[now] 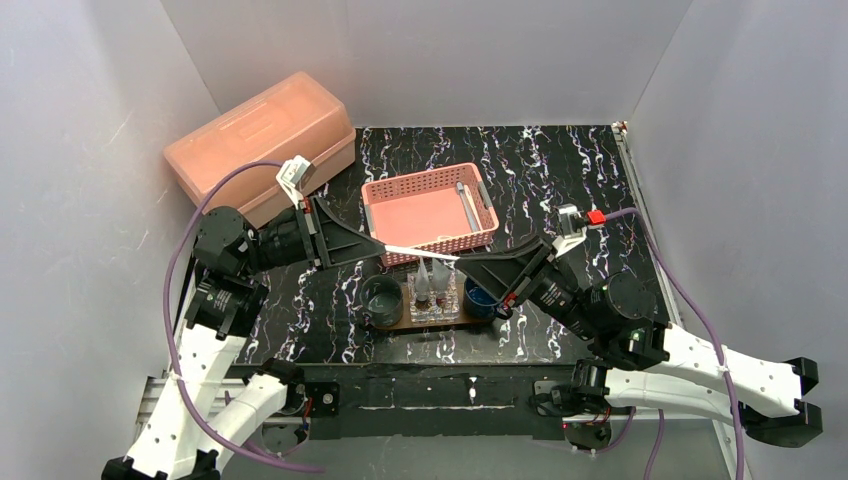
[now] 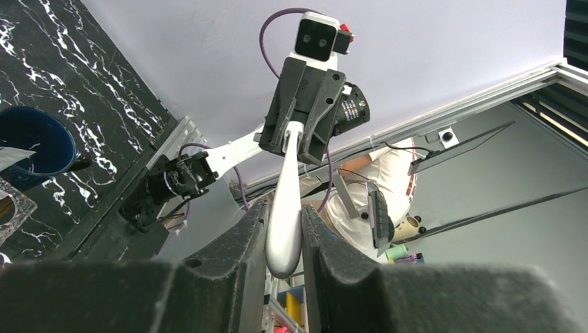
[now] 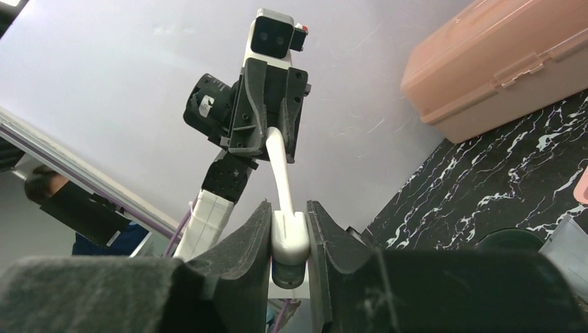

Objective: Prepare toiletry sets of a toothbrush and toothpaste on the tray

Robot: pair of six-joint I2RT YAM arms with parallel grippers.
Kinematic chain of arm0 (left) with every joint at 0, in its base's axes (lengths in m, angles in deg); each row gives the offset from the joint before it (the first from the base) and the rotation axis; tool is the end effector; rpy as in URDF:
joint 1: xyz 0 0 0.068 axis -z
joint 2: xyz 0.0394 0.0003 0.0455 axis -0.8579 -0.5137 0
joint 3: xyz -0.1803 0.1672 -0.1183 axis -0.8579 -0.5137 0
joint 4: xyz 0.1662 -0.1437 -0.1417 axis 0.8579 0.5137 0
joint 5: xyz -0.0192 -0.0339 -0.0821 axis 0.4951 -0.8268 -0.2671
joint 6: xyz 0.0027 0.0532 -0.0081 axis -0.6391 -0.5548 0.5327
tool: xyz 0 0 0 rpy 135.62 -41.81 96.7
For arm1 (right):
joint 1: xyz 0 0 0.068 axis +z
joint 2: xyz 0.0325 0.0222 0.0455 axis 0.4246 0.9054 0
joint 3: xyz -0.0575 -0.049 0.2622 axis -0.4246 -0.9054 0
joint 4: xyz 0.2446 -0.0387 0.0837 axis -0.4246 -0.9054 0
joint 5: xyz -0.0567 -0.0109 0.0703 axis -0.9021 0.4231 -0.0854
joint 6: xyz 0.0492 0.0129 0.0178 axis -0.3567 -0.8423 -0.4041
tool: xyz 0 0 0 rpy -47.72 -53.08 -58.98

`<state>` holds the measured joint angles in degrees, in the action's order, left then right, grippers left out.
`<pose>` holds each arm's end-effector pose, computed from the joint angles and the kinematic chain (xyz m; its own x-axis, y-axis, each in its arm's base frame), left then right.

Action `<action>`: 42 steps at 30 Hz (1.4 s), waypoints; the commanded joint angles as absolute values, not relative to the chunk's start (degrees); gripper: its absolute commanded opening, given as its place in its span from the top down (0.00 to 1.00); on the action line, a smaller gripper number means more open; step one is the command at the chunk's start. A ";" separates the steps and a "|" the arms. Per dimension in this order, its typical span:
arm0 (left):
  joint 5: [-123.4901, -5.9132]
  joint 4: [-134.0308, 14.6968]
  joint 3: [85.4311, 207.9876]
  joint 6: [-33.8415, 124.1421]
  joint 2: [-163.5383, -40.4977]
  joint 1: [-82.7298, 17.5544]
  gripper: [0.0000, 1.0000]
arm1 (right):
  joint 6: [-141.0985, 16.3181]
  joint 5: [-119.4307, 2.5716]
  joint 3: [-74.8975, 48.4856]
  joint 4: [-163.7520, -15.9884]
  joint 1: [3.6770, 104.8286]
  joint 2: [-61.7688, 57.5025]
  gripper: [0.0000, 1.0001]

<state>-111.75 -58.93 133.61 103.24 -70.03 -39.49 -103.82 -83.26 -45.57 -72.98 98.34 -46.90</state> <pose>0.1203 -0.0738 0.4464 -0.7777 -0.2896 -0.5580 0.5823 0.0026 -0.8130 0.0511 0.1332 0.4018 -0.5479 0.6513 -0.5249 -0.6421 0.0748 0.7630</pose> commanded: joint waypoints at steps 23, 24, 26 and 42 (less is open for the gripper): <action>-101.10 -27.71 136.02 74.15 -68.78 -39.68 0.06 | -90.65 -85.16 -28.32 -99.64 98.43 -41.21 0.99; -100.10 -26.40 136.17 73.03 -68.68 -39.72 0.05 | -89.80 -85.14 -26.40 -102.42 98.49 -40.28 0.99; -98.34 -24.41 136.26 71.11 -68.54 -39.72 0.05 | -88.13 -84.99 -23.03 -107.33 98.44 -38.41 0.99; -89.44 -17.19 135.15 59.87 -69.82 -39.73 0.02 | -76.63 -80.03 0.75 -142.59 98.43 -21.82 0.99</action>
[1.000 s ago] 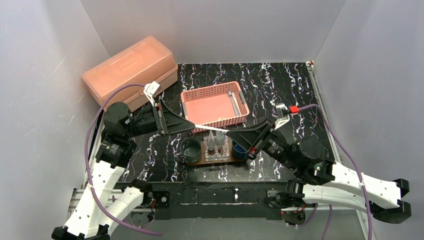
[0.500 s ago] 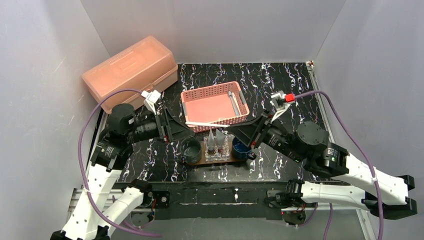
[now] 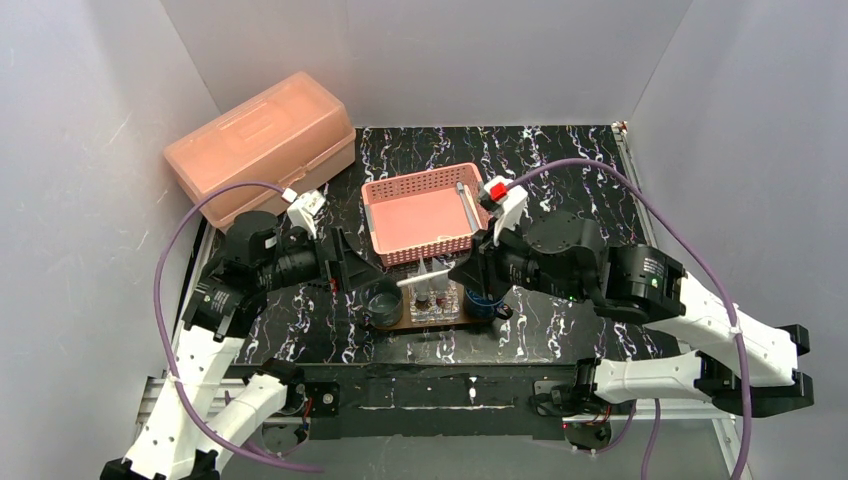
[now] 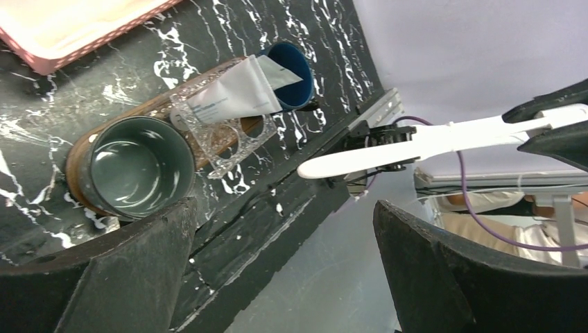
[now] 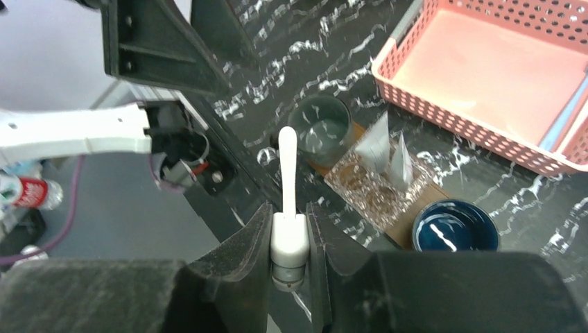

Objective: Prepare toiletry sets of a toothbrush and toothpaste on the tray

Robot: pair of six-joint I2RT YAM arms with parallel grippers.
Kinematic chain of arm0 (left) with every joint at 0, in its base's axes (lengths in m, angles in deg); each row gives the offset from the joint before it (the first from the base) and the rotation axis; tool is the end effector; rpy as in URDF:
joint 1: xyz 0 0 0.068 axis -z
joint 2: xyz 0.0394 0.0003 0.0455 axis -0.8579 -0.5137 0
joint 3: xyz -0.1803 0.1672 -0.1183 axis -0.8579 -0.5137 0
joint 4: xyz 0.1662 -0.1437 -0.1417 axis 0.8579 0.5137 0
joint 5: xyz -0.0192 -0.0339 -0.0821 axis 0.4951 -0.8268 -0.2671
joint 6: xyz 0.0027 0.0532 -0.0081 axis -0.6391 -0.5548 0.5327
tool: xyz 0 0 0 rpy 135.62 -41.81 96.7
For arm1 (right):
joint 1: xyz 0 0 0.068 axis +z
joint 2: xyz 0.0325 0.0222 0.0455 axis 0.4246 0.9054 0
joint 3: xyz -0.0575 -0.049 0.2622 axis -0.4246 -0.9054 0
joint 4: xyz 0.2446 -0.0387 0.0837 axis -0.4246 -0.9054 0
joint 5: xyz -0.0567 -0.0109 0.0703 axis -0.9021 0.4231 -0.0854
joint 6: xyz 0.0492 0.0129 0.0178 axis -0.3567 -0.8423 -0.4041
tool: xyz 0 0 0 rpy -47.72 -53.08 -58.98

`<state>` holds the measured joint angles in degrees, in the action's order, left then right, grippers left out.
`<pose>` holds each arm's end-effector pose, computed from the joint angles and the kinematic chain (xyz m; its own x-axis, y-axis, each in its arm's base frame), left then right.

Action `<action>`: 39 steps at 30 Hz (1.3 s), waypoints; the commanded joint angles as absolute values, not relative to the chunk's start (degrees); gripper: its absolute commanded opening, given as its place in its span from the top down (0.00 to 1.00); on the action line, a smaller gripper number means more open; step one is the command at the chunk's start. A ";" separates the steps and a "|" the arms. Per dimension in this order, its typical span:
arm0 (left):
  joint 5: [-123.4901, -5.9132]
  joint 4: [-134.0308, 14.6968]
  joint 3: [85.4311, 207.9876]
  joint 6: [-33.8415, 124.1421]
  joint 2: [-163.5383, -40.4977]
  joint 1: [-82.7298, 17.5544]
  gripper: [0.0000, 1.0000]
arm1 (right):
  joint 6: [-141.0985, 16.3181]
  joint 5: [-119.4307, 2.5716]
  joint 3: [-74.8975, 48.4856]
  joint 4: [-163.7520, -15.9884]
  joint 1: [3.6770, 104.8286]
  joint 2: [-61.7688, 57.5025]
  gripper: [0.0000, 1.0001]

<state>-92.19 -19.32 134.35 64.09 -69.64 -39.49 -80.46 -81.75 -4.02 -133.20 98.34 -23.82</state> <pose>0.1249 -0.0664 0.3841 -0.6952 -0.1899 -0.6932 0.5008 0.5638 -0.6567 0.0622 0.1732 0.4658 -0.4398 -0.0554 -0.8964 -0.7306 0.6025 0.3213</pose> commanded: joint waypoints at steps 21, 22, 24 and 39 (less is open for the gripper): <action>-85.94 -18.49 130.34 56.47 -73.46 -39.71 0.02 | -76.51 -87.49 0.95 -151.78 98.47 -17.03 0.99; -85.48 -18.60 130.09 56.33 -73.41 -39.75 0.02 | -76.49 -87.84 0.72 -151.21 98.44 -16.77 0.99; -84.52 -18.77 129.48 56.16 -73.33 -39.74 0.02 | -76.54 -88.92 -0.02 -150.12 98.43 -16.32 0.99; -83.95 -19.15 128.51 55.90 -73.63 -39.14 0.02 | -75.97 -90.23 -5.56 -144.63 98.43 -13.83 0.99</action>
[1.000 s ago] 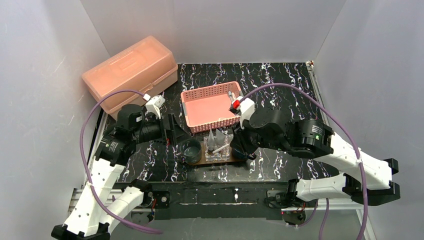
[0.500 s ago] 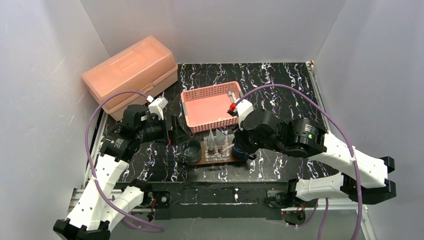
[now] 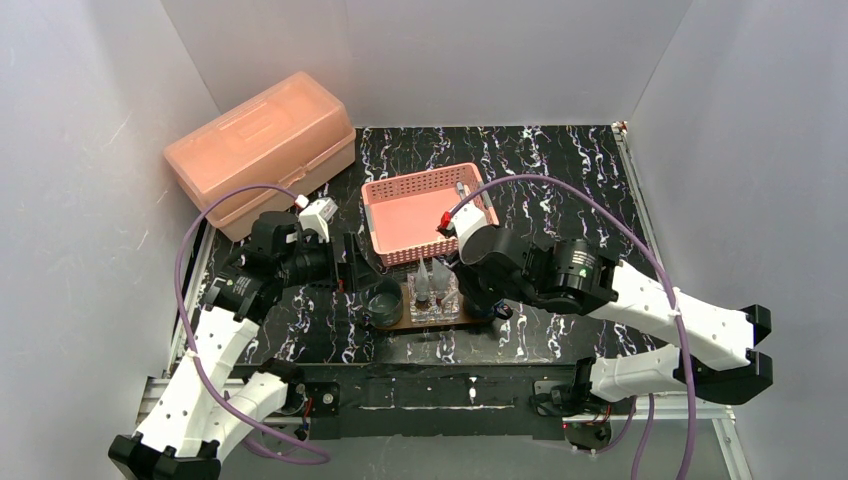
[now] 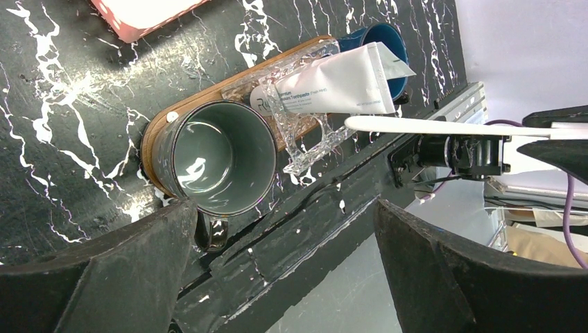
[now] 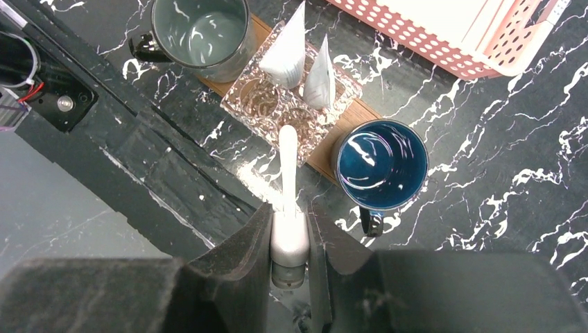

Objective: Prepare toiletry sets of a toothbrush and toothpaste on the tray

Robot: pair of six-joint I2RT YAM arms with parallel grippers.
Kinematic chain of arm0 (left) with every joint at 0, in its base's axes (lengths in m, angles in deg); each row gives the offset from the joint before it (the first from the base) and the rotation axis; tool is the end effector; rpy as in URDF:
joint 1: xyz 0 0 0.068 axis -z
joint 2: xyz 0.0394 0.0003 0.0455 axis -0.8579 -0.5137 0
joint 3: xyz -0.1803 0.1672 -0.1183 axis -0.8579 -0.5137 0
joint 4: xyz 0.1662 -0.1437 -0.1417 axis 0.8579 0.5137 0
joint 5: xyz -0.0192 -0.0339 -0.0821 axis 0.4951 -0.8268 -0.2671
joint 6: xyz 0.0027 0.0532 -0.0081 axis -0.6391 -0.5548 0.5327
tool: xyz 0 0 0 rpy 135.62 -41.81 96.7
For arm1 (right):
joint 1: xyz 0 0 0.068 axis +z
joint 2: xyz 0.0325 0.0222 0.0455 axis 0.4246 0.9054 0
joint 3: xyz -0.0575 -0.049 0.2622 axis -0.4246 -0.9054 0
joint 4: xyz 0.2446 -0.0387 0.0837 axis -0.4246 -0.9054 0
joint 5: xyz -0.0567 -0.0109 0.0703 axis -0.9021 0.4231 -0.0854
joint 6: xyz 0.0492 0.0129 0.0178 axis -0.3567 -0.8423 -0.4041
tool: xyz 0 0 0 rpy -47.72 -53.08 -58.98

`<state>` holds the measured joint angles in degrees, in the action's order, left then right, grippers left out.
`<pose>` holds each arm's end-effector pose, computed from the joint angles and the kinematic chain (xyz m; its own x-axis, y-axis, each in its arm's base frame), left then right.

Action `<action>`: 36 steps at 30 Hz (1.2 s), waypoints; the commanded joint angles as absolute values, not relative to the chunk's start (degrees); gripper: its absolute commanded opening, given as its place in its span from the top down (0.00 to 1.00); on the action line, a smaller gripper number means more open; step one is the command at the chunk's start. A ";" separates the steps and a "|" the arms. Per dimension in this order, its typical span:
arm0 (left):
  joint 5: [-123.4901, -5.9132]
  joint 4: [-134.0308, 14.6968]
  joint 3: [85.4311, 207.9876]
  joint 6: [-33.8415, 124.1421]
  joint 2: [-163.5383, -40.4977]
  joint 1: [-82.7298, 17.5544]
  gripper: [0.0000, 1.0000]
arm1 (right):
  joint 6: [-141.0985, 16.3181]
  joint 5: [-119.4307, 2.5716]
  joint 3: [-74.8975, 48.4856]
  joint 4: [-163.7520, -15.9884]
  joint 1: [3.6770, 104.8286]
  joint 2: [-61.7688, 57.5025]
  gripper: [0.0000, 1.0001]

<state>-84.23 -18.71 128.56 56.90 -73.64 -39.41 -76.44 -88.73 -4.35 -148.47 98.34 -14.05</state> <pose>0.1502 -0.0712 0.3403 -0.7220 -0.1138 -0.6825 0.4192 0.7128 -0.5623 0.0777 0.2101 0.4088 -0.4731 -0.4304 -0.7687 -0.6795 0.7337 0.0074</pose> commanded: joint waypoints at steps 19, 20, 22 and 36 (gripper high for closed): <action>-84.19 -19.22 128.33 55.81 -73.85 -38.59 0.02 | -79.24 -93.92 -18.79 -131.91 98.43 -17.15 0.99; -84.21 -19.24 128.33 55.81 -73.89 -38.61 0.02 | -79.56 -94.15 -20.00 -130.80 98.43 -17.61 0.99; -84.21 -19.20 128.41 55.81 -74.06 -38.52 0.02 | -80.31 -94.69 -21.93 -128.87 98.43 -18.49 0.99; -84.48 -19.36 128.42 55.81 -74.42 -38.42 0.02 | -83.65 -97.34 -30.25 -121.89 98.43 -21.62 0.99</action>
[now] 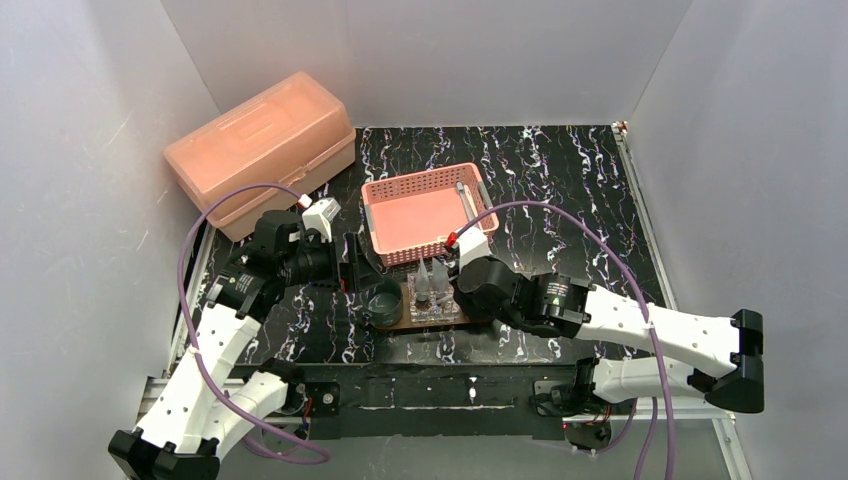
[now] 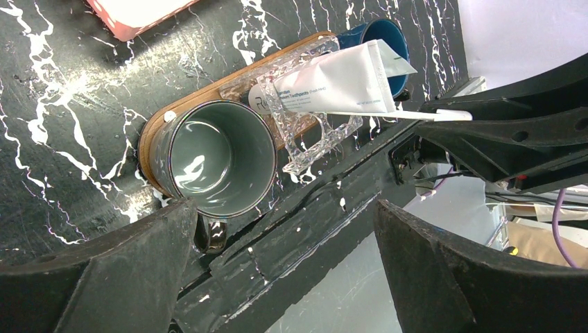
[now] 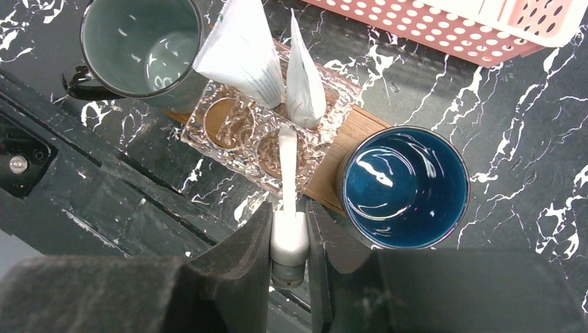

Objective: Prepare toiletry sets of a toothbrush and toothpaste on the tray

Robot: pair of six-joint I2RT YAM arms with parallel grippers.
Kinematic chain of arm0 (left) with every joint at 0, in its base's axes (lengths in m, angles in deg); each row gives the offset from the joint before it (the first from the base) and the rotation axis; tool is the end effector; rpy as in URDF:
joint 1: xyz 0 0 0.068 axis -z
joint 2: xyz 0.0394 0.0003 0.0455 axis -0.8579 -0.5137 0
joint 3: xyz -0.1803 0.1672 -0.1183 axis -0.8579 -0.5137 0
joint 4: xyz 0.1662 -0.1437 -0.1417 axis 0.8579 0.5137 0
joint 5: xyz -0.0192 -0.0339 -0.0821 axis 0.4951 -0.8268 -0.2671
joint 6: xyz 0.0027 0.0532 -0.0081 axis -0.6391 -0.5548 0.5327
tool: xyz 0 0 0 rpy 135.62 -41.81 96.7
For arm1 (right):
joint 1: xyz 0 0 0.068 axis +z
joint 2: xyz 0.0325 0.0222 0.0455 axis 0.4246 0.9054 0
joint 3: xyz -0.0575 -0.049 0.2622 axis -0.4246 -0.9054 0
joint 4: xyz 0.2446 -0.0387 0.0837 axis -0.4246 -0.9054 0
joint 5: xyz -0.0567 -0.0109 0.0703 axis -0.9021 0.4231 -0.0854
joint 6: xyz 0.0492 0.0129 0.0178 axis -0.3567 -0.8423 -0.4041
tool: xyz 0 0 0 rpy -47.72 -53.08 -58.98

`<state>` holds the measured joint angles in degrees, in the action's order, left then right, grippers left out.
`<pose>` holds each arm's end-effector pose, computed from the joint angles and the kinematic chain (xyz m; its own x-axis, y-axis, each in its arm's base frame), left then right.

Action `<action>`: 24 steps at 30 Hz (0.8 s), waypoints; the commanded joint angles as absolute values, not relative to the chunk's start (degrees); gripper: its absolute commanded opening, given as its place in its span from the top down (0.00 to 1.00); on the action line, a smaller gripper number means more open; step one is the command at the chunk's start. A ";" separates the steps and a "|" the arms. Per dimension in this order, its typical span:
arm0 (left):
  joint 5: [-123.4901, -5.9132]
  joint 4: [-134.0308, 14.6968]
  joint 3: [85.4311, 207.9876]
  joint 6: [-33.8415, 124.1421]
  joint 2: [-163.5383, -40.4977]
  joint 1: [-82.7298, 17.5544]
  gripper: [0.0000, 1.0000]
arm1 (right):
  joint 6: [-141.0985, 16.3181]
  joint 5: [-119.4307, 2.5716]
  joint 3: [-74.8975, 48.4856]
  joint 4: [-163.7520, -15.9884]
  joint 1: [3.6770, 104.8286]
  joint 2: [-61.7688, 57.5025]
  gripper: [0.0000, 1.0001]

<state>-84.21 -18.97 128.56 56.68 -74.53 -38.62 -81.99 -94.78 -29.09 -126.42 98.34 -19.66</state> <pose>0.1527 -0.0746 0.3384 -0.7288 -0.0986 -0.6776 0.4258 0.7098 -0.5612 0.0829 0.2156 0.3246 -0.4965 -0.2948 -0.8165 -0.5742 0.8169 0.0541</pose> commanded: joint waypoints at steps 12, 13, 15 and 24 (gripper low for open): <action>-84.82 -19.51 128.50 55.90 -74.60 -38.34 0.02 | -85.97 -97.80 -36.99 -115.61 98.43 -25.55 0.98; -84.83 -19.50 128.50 55.90 -74.72 -38.33 0.02 | -85.98 -97.86 -37.33 -115.17 98.43 -25.87 0.98; -84.90 -19.51 128.59 55.89 -74.69 -38.32 0.02 | -86.04 -97.72 -38.10 -114.22 98.43 -26.27 0.98; -85.07 -19.57 128.72 56.02 -74.79 -38.29 0.02 | -86.47 -98.21 -40.64 -112.08 98.43 -26.44 0.92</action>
